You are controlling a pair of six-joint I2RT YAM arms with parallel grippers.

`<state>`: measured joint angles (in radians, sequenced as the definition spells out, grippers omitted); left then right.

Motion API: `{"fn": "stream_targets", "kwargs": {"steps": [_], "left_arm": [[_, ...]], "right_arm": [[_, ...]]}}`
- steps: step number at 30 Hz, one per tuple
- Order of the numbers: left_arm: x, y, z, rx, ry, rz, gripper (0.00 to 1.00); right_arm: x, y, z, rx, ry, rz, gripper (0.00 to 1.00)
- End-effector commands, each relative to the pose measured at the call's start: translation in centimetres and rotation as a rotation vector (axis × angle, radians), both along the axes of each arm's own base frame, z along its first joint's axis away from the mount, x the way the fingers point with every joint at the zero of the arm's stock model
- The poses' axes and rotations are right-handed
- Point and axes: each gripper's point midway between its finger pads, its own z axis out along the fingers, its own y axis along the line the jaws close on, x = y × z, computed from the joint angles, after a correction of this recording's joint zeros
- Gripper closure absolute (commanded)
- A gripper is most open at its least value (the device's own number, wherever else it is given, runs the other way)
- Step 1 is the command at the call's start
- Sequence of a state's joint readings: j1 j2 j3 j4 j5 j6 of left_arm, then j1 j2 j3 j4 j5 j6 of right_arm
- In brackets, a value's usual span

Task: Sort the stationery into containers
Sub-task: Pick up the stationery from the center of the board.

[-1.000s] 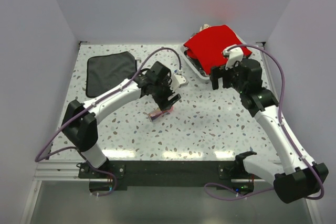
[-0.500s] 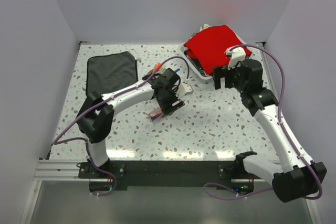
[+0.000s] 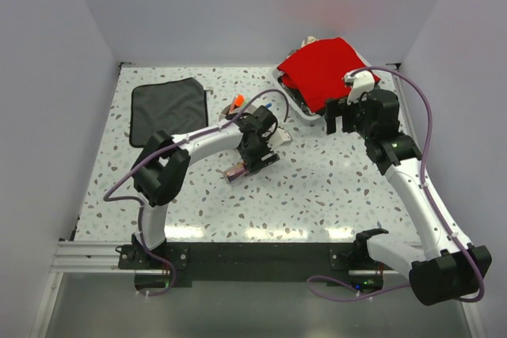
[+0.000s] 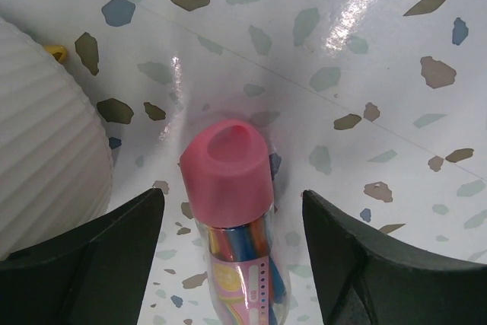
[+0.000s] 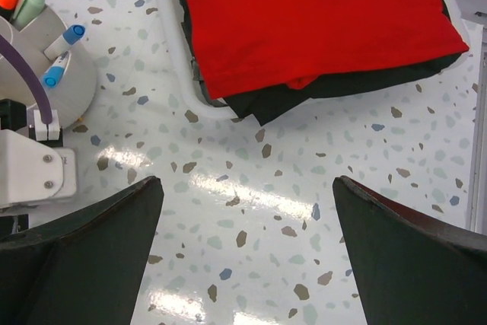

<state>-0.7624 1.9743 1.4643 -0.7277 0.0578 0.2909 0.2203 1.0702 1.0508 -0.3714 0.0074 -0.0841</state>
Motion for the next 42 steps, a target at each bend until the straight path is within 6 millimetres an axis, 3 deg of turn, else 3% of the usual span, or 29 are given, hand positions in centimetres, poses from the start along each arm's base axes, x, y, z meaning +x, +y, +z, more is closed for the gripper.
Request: {"fn": "stream_targets", "kwargs": {"steps": [1,14,17,20,21,23,28,29,32,33,35,36,38,39,41,42], "left_arm": [[0.6,0.0,-0.1,0.02,-0.021,0.001,0.22],[-0.9,0.6,-2.6,0.075,0.076,-0.013,0.3],[-0.9,0.5,-2.8,0.071,0.082,-0.013,0.41],[-1.2,0.4,-2.9,0.06,0.095,-0.015,0.61],[-1.2,0.1,-2.7,0.051,0.093,-0.02,0.79],[-1.0,-0.3,-1.9,0.032,0.084,-0.024,0.99],[-1.3,-1.9,2.8,-0.051,0.097,-0.06,1.0],[-1.0,-3.3,4.9,-0.114,0.092,-0.079,1.0],[-0.5,-4.9,9.6,-0.234,0.019,-0.13,1.0],[-0.1,-5.7,12.4,-0.304,-0.052,-0.152,1.0],[-0.4,-6.3,14.4,-0.384,-0.096,-0.204,1.0],[0.2,-7.0,17.1,-0.455,-0.186,-0.22,1.0],[0.6,-6.9,18.3,-0.508,-0.241,-0.233,1.0],[1.5,-7.3,20.8,-0.579,-0.33,-0.238,1.0],[2.8,-6.5,21.9,-0.638,-0.381,-0.211,1.0],[3.9,-6.6,24.4,-0.704,-0.467,-0.205,1.0]], "right_arm": [[0.2,-0.4,1.0,0.024,-0.048,-0.02,0.02],[1.0,-0.8,0.4,0.018,-0.038,-0.029,0.02],[1.0,-0.9,0.4,0.019,-0.038,-0.033,0.02],[0.9,-0.9,0.5,0.021,-0.033,-0.036,0.02],[0.9,-1.0,0.5,0.02,-0.032,-0.037,0.02],[0.8,-1.1,0.6,0.014,-0.028,-0.035,0.03],[1.0,-1.4,2.1,-0.028,-0.043,-0.019,0.03],[0.8,-1.3,2.2,-0.037,-0.035,-0.013,0.03],[0.7,-1.4,3.2,-0.06,-0.029,-0.004,0.04],[0.7,-1.5,3.9,-0.069,-0.04,-0.001,0.04],[0.6,-1.6,4.0,-0.085,-0.023,0.007,0.04],[0.6,-1.6,4.9,-0.095,-0.037,0.012,0.05],[0.6,-2.0,5.2,-0.117,-0.028,0.001,0.05],[0.5,-2.1,6.0,-0.127,-0.042,0.0,0.05],[0.5,-2.7,6.7,-0.145,-0.039,-0.022,0.05],[0.5,-2.8,6.9,-0.151,-0.035,-0.024,0.05]]}}
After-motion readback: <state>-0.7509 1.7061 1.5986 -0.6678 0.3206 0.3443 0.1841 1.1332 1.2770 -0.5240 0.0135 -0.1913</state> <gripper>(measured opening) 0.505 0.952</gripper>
